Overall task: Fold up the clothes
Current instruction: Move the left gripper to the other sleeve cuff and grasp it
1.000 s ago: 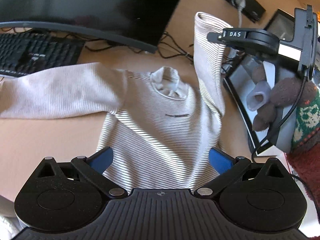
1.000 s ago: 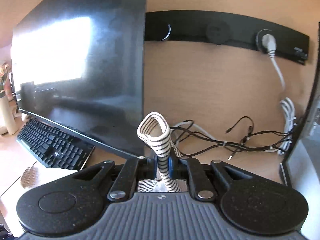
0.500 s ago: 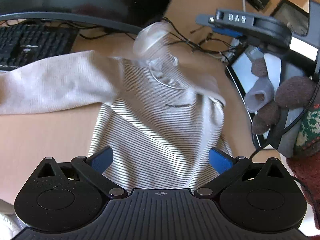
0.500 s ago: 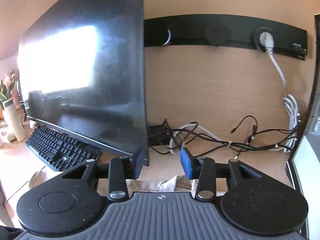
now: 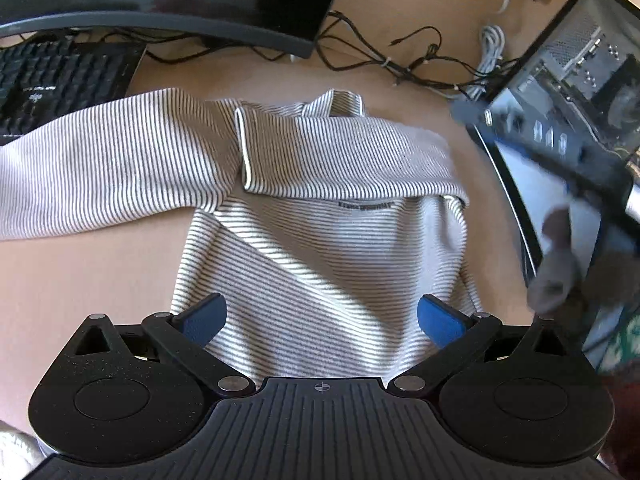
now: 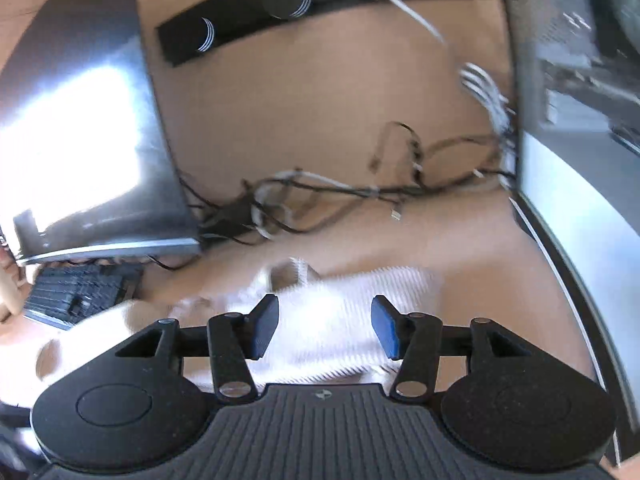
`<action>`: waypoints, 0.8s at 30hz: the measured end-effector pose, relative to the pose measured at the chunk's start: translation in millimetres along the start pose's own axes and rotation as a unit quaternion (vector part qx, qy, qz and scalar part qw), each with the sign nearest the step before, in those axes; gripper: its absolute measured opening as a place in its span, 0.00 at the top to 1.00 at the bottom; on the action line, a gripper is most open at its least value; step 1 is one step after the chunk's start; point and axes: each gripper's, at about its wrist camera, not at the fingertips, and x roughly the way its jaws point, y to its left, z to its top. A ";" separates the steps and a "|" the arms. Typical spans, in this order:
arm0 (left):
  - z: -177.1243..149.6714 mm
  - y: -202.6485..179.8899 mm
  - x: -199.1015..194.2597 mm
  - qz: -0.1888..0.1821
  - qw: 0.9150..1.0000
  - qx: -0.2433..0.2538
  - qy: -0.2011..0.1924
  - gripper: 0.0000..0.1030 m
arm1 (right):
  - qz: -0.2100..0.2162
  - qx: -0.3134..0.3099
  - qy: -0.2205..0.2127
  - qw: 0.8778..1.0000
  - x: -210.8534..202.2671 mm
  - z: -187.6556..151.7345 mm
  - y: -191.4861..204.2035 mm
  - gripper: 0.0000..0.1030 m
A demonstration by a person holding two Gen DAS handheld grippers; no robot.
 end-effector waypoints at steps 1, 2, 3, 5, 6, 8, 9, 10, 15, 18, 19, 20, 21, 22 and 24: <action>2.4 1.0 0.7 -0.006 1.000 -0.001 -0.010 0.00 | -0.007 -0.002 0.002 1.000 0.1 -3.7 -4.7 0.50; 5.8 2.1 1.6 -0.013 1.000 0.001 -0.024 0.00 | -0.014 -0.006 0.003 1.000 0.4 -7.6 -8.8 0.50; 9.6 3.3 2.5 -0.021 0.999 0.003 -0.041 0.00 | -0.023 -0.009 0.004 1.000 1.6 -10.8 -13.1 0.50; 18.9 4.5 9.5 -0.022 0.998 0.011 -0.063 0.00 | -0.032 -0.007 0.006 0.999 -1.0 -17.1 -19.7 0.50; 24.1 6.0 14.6 -0.015 0.997 0.011 -0.068 0.00 | -0.030 -0.003 0.008 1.000 -0.8 -18.1 -22.9 0.50; 34.6 10.4 25.6 0.000 0.997 0.004 -0.074 0.01 | -0.007 0.006 0.017 1.000 2.5 -19.8 -26.6 0.50; 39.5 13.1 31.1 0.006 0.997 -0.001 -0.076 0.02 | 0.006 0.003 0.024 1.000 4.7 -22.4 -25.5 0.50; 43.8 15.2 36.9 0.012 0.997 -0.005 -0.078 0.02 | 0.018 -0.005 0.034 0.999 7.5 -27.1 -22.5 0.50; 62.1 21.6 65.1 0.046 0.995 -0.011 -0.083 0.18 | 0.051 -0.047 0.081 0.994 20.7 -57.7 -7.9 0.45; 69.2 22.8 79.8 0.070 0.994 -0.009 -0.085 0.24 | 0.060 -0.031 0.089 0.994 20.3 -65.4 -8.9 0.41; 70.0 22.0 82.8 0.076 0.993 -0.001 -0.087 0.28 | 0.068 -0.028 0.091 0.993 19.2 -65.9 -10.0 0.41; 70.3 20.8 85.1 0.082 0.993 0.009 -0.089 0.31 | 0.073 -0.026 0.091 0.993 18.1 -66.5 -10.9 0.40; 70.6 18.3 87.6 0.089 0.991 0.022 -0.092 0.37 | 0.075 -0.026 0.090 0.993 17.6 -66.8 -11.1 0.39; 71.0 15.2 89.8 0.096 0.990 0.036 -0.095 0.45 | 0.076 -0.027 0.090 0.993 17.5 -66.7 -10.6 0.38; 72.0 9.6 93.3 0.103 0.988 0.058 -0.100 0.64 | 0.079 -0.028 0.090 0.992 17.4 -66.0 -9.0 0.34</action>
